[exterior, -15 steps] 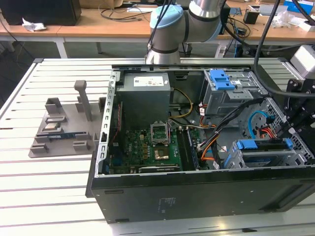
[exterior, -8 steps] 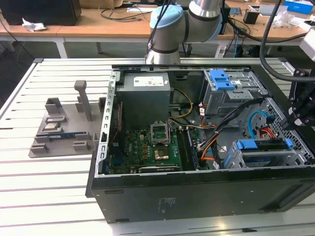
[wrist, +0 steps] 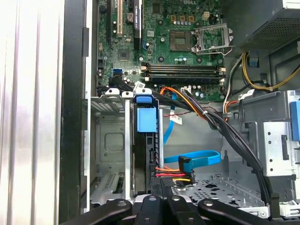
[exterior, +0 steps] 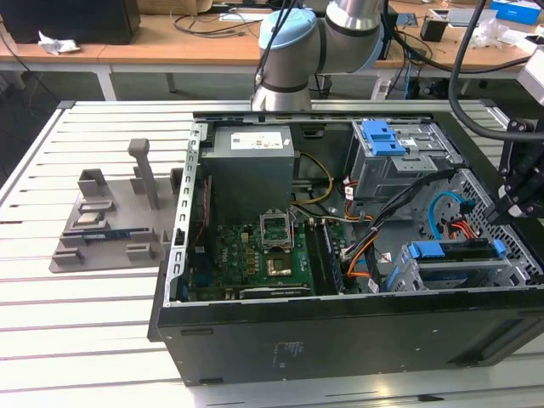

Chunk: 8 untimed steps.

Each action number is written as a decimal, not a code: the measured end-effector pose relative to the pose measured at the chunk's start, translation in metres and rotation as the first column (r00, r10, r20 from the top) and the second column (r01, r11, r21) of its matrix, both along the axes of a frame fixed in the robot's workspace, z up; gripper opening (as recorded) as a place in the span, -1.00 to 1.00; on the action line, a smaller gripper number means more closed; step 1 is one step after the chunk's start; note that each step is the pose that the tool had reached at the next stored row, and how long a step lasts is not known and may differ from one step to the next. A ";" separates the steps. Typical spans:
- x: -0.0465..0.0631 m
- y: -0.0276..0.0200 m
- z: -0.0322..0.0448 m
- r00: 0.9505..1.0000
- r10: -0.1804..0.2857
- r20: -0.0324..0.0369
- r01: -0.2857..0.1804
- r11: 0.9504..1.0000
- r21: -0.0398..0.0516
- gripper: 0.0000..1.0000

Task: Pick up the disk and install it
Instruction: 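Insert the second disk wire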

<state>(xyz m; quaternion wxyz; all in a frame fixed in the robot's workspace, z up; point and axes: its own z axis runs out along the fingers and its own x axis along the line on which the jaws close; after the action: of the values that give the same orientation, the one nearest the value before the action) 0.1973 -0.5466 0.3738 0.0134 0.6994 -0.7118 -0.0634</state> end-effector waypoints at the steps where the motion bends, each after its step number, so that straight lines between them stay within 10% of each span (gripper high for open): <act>1: 0.000 0.0000 0.0000 1.000 0.000 0.000 0.000 1.000 0.000 -0.53; 8: 0.000 0.0000 0.0000 1.000 0.000 0.000 0.000 1.000 0.001 -0.28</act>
<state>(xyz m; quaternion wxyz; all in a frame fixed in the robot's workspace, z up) 0.1973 -0.5466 0.3738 0.0131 0.6994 -0.7118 -0.0636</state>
